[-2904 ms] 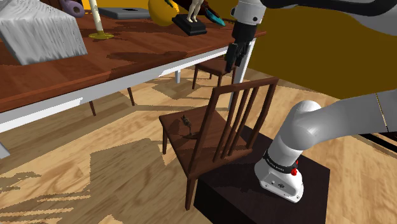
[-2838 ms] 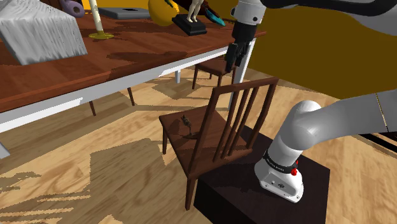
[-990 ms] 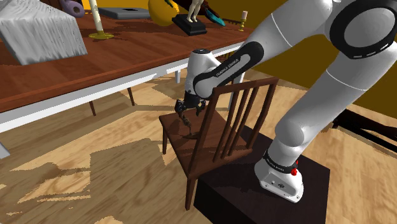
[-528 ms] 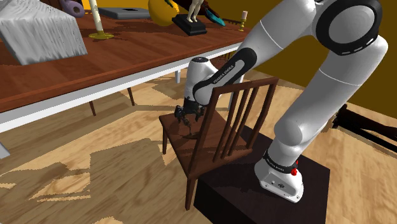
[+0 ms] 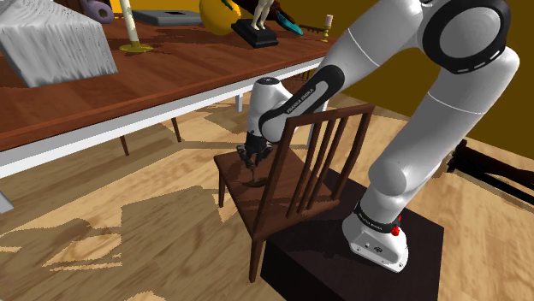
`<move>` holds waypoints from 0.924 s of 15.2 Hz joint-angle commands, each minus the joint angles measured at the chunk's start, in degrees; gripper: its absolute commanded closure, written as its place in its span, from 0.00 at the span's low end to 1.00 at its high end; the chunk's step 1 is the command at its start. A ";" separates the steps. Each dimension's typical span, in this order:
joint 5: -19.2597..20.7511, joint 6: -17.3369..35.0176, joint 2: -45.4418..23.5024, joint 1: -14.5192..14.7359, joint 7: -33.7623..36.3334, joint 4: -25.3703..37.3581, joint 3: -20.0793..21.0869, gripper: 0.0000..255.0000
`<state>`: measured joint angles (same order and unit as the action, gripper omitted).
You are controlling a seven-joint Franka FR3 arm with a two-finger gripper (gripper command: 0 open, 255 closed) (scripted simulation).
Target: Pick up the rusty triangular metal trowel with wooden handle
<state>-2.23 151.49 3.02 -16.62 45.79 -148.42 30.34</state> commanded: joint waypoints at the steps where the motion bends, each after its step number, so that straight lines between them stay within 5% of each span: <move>1: 5.86 0.18 -0.70 0.37 0.27 -0.64 0.58 1.00; 14: -2.84 -11.16 9.67 2.00 -6.89 1.49 -0.96 1.00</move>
<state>-4.68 141.71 11.42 -15.45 39.28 -147.41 28.83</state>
